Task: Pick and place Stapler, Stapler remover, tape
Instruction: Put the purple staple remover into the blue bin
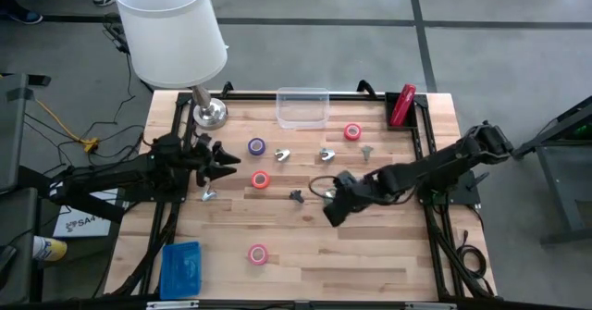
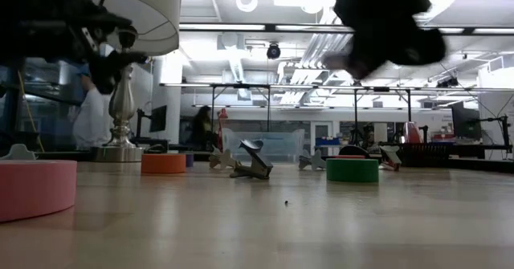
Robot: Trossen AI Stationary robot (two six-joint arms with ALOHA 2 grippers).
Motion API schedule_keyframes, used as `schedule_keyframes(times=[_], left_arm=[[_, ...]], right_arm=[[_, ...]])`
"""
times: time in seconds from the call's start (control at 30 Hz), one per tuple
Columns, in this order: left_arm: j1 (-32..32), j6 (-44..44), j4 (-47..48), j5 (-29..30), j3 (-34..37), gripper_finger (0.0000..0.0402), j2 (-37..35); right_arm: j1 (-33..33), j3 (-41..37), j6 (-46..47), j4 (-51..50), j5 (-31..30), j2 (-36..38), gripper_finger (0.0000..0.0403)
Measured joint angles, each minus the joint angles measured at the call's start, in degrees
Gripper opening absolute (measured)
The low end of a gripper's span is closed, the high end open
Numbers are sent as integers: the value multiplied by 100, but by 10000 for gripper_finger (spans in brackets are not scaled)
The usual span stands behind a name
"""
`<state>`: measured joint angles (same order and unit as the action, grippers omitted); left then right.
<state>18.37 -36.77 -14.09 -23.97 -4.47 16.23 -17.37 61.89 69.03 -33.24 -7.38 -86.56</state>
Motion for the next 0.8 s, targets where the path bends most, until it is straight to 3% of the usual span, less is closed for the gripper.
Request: schedule_keyframes(times=[0.23, 0.47, 0.8], left_arm=[[0, -121, 7, 199, -459, 250, 2], [0, -108, 6, 461, -931, 250, 136], [-2, 320, -2, 397, -1843, 250, 1255]], right_arm=[[490, 753, -1595, 315, -594, 4, 81], [874, 1152, -2914, 1162, -648, 7, 81], [1184, 1156, -3796, 2733, -602, 7, 81]])
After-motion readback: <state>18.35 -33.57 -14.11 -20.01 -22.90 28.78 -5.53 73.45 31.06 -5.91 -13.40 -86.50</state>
